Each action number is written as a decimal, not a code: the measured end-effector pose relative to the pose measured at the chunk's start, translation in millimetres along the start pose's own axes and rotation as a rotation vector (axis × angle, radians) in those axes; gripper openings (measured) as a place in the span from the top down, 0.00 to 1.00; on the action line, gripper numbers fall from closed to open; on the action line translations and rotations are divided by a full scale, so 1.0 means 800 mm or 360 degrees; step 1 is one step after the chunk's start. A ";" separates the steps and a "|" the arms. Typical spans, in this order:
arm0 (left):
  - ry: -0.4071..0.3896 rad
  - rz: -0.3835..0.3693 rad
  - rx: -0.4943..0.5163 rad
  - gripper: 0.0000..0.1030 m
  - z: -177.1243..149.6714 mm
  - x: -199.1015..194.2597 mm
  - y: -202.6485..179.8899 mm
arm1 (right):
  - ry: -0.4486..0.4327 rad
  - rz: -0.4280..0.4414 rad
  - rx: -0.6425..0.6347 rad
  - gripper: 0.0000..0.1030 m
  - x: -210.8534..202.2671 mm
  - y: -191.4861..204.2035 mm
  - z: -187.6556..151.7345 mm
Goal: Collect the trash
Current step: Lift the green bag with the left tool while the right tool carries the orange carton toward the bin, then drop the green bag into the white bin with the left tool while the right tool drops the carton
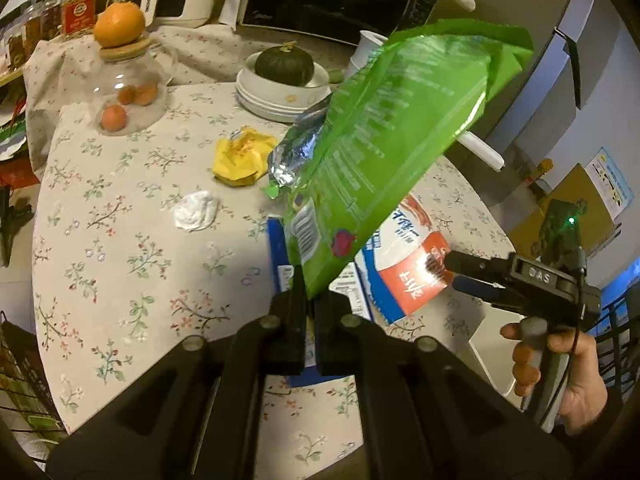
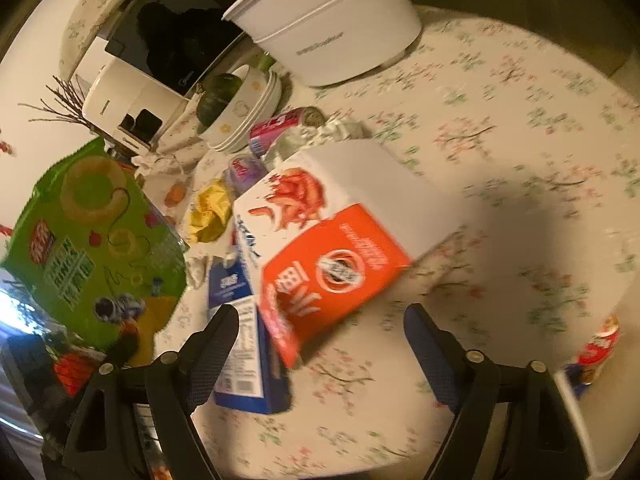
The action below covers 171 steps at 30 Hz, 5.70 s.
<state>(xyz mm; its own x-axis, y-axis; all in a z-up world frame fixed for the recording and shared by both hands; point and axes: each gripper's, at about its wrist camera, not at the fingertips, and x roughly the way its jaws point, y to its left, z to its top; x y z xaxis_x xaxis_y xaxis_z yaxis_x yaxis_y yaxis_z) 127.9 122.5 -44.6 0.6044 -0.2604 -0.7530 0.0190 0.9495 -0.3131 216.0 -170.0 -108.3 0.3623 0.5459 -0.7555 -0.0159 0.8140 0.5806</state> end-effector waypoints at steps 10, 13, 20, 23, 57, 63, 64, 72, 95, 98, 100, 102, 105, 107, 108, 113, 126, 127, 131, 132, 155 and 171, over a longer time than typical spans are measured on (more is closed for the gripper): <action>0.0014 -0.0019 -0.0025 0.97 -0.001 -0.003 0.013 | -0.0047 0.0158 0.0131 0.70 0.014 0.005 0.004; 0.0008 -0.0025 -0.0027 0.97 -0.001 -0.005 0.014 | -0.0094 0.0208 0.0072 0.85 0.001 0.017 0.005; -0.0008 -0.0053 -0.0036 0.97 0.000 -0.010 0.012 | -0.0178 0.0266 -0.0087 0.96 -0.028 0.041 0.008; -0.0008 -0.0088 -0.0043 0.97 0.001 -0.012 0.008 | -0.0220 0.0269 -0.0127 0.96 -0.043 0.045 0.010; 0.0086 -0.0244 0.0078 0.97 -0.010 0.011 -0.065 | -0.0495 -0.0001 -0.0270 0.97 -0.190 -0.023 0.014; 0.0107 -0.0233 0.0091 0.97 -0.013 0.016 -0.069 | -0.0380 -0.0113 -0.0251 0.96 -0.168 -0.044 0.017; 0.0109 -0.0232 0.0091 0.97 -0.014 0.016 -0.069 | -0.0338 -0.0124 -0.0246 0.95 -0.162 -0.047 0.017; 0.0119 -0.0231 0.0096 0.97 -0.014 0.017 -0.069 | -0.0199 -0.0161 -0.0210 0.90 -0.130 -0.056 0.012; 0.0195 -0.0391 0.0302 0.97 -0.028 0.027 -0.158 | -0.0416 -0.0280 -0.0193 0.97 -0.242 -0.094 -0.013; 0.0219 -0.0425 0.0359 0.97 -0.034 0.032 -0.186 | -0.0418 -0.0311 -0.0152 0.97 -0.255 -0.113 -0.019; 0.0230 -0.0451 0.0396 0.97 -0.037 0.035 -0.201 | -0.0424 -0.0328 -0.0133 0.97 -0.264 -0.124 -0.023; 0.0244 -0.0477 0.0420 0.97 -0.040 0.038 -0.215 | -0.0427 -0.0343 -0.0113 0.97 -0.272 -0.135 -0.027; 0.0282 -0.0529 0.0457 0.97 -0.048 0.046 -0.239 | -0.0427 -0.0371 -0.0074 0.97 -0.283 -0.153 -0.033; 0.0315 -0.0558 0.0486 0.97 -0.055 0.052 -0.254 | -0.0423 -0.0390 -0.0051 0.97 -0.290 -0.166 -0.038; 0.0330 -0.0566 0.0504 0.97 -0.059 0.055 -0.262 | -0.0421 -0.0398 -0.0045 0.97 -0.292 -0.170 -0.040; 0.0438 -0.0618 0.0566 0.97 -0.081 0.077 -0.299 | -0.0426 -0.0446 -0.0009 0.97 -0.309 -0.195 -0.053; 0.0701 -0.0604 0.0704 0.97 -0.146 0.136 -0.369 | -0.0403 -0.0529 0.0094 0.97 -0.341 -0.260 -0.088; 0.0711 -0.0585 0.0717 0.97 -0.150 0.143 -0.373 | -0.0401 -0.0531 0.0098 0.97 -0.343 -0.263 -0.089; 0.0712 -0.0541 0.0761 0.97 -0.160 0.153 -0.381 | -0.0405 -0.0538 0.0099 0.97 -0.347 -0.267 -0.091; 0.0706 -0.0527 0.0780 0.97 -0.162 0.155 -0.383 | -0.0406 -0.0538 0.0099 0.97 -0.347 -0.267 -0.091; 0.0439 -0.0184 0.0955 0.19 -0.142 0.116 -0.338 | -0.0333 -0.0565 0.0051 0.96 -0.315 -0.245 -0.080; 0.0416 -0.0132 0.0899 0.19 -0.127 0.097 -0.303 | -0.0397 -0.0592 0.0080 0.38 -0.305 -0.226 -0.067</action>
<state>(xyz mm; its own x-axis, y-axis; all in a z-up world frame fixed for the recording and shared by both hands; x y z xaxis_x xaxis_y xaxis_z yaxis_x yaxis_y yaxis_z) 89.5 -145.4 -86.1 0.3696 -0.3035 -0.8782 0.5185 0.8517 -0.0761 80.4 -439.8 -45.0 0.5487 0.1485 -0.8228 0.2007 0.9319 0.3020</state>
